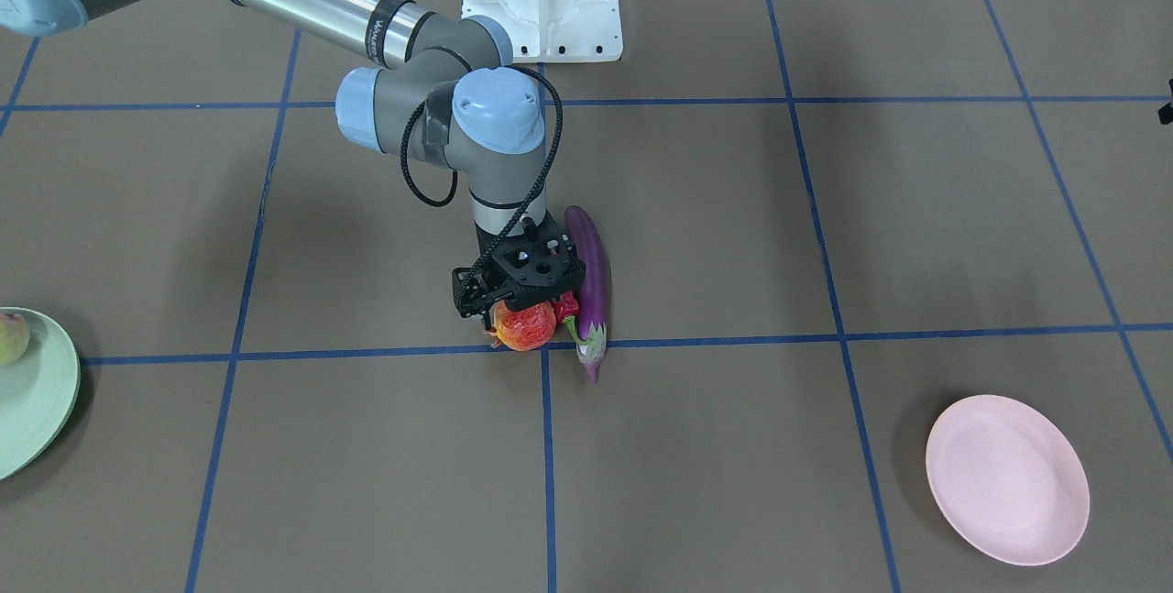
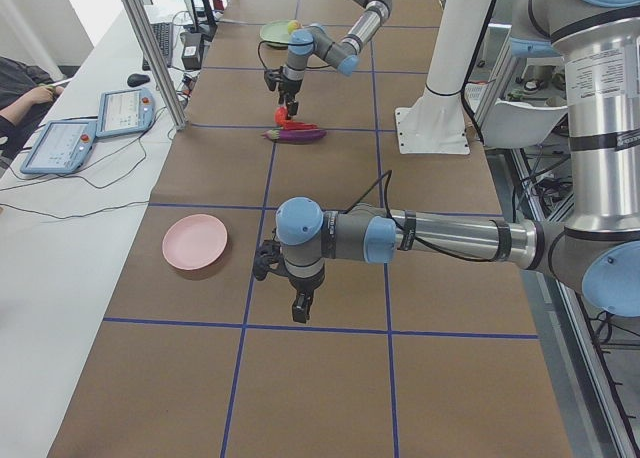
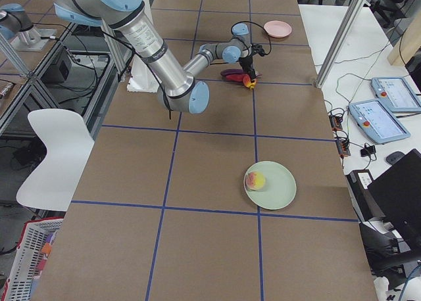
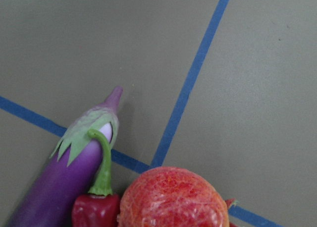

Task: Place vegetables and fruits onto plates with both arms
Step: 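Lower the right gripper and close it on the pomegranate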

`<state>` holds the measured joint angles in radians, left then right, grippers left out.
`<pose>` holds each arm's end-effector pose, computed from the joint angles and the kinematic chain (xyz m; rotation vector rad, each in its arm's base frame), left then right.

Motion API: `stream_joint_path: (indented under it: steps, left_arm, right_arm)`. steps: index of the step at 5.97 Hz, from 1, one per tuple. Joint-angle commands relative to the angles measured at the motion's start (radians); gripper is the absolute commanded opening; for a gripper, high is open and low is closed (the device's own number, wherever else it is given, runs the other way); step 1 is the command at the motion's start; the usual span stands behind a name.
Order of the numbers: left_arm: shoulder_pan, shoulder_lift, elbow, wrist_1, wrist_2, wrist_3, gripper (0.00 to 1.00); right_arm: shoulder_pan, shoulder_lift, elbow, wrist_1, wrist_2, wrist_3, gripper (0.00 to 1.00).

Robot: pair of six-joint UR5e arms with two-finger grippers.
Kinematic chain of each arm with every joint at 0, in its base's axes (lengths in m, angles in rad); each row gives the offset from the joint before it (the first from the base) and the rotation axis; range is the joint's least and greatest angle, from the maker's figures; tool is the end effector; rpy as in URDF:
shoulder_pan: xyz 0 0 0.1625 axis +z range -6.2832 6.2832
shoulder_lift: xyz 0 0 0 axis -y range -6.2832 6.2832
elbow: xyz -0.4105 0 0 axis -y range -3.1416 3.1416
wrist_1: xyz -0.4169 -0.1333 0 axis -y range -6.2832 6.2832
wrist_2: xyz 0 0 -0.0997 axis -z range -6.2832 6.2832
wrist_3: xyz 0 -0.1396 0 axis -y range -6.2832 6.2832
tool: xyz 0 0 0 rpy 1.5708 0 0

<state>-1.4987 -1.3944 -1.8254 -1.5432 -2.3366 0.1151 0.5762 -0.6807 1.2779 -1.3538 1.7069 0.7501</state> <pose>-0.0042 -0.4497 0.6295 0.0647 0.7657 0.1973 -0.6360 -0.5496 0.2089 0.4258 -0.7077 -0.2859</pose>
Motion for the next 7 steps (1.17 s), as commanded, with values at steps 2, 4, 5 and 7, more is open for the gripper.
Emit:
stream_joint_path:
  steps: [2,4,5,7]
  left_arm:
    - [0.000,0.000,0.000,0.000,0.000,0.000,1.00]
    - [0.000,0.000,0.000,0.000,0.000,0.000,1.00]
    - [0.000,0.000,0.000,0.000,0.000,0.000,1.00]
    - [0.000,0.000,0.000,0.000,0.000,0.000,1.00]
  right_arm:
    - [-0.001,0.000,-0.024,0.039,0.000,0.000,0.98]
    - [0.001,0.001,-0.025,0.042,0.003,0.003,0.78]
    - [0.001,0.001,-0.025,0.042,0.013,0.009,0.16]
    - [0.069,-0.008,0.020,0.036,0.128,-0.001,0.00]
